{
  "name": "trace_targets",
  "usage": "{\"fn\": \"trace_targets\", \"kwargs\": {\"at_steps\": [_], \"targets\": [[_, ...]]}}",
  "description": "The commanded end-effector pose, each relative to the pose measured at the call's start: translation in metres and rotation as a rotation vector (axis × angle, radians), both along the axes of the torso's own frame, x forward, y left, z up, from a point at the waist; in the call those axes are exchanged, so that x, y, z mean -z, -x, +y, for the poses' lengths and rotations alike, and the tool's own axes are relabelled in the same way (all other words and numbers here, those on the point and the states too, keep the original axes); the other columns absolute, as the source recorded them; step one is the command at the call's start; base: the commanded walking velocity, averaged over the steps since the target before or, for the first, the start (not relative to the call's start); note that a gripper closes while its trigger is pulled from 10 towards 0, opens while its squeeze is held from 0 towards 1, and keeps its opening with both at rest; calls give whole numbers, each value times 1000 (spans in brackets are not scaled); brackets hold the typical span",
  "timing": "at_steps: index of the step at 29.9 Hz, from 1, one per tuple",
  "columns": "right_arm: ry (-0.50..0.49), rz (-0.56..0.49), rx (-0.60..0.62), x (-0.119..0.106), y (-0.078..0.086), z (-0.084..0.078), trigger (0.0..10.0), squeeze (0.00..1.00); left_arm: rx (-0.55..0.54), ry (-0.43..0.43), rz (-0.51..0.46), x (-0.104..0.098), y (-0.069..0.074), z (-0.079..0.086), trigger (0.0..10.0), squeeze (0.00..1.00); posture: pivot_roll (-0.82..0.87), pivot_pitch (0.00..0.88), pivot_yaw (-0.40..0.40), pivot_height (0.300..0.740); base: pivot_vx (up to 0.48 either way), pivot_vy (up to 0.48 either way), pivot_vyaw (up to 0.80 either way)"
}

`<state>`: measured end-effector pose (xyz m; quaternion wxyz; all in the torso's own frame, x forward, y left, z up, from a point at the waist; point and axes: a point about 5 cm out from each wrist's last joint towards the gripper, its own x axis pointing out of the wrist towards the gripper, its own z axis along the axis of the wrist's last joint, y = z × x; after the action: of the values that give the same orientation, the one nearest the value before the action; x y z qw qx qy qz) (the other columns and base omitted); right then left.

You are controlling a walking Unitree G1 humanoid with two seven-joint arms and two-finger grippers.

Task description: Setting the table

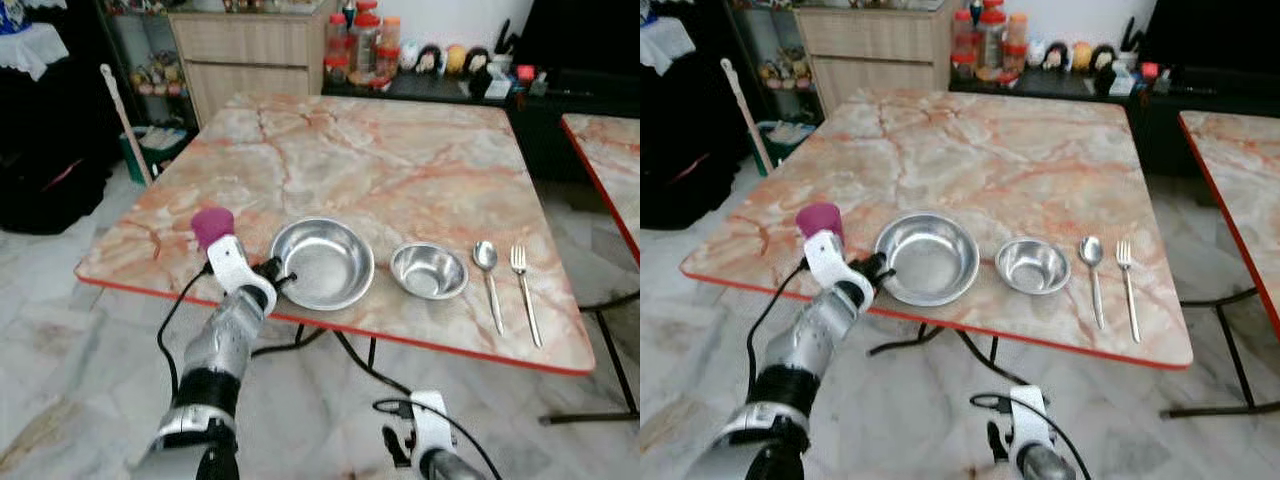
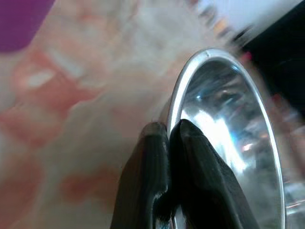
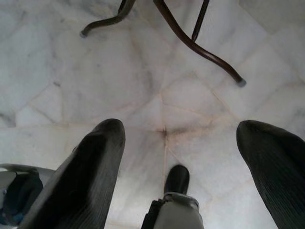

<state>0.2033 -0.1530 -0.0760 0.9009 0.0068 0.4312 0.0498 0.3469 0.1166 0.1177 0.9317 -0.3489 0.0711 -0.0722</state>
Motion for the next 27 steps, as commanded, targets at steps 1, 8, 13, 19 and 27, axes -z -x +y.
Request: {"fn": "trace_targets", "kwargs": {"at_steps": [1,8,13,19,27], "targets": [[-2,0,-6,-1,-1,1,10000,0,-14,30,-137,-25,-2,6,0,0,58,0,7,731,0,0,0],[-1,-1,-16,0,-1,1,10000,0,-32,25,-361,-62,11,26,10000,0,72,0,-2,731,0,0,0],[1,-6,-22,-1,-2,1,10000,0,-209,-78,-459,-85,16,57,10000,0,78,0,-6,731,0,0,0],[0,-29,-17,-4,-7,1,10000,0,-492,-266,-450,-91,22,97,10000,0,80,0,-12,731,0,0,0],[9,-28,0,-5,-8,-2,10000,0,-508,-273,-460,-90,26,86,10000,0,81,0,-18,731,0,0,0]]}}
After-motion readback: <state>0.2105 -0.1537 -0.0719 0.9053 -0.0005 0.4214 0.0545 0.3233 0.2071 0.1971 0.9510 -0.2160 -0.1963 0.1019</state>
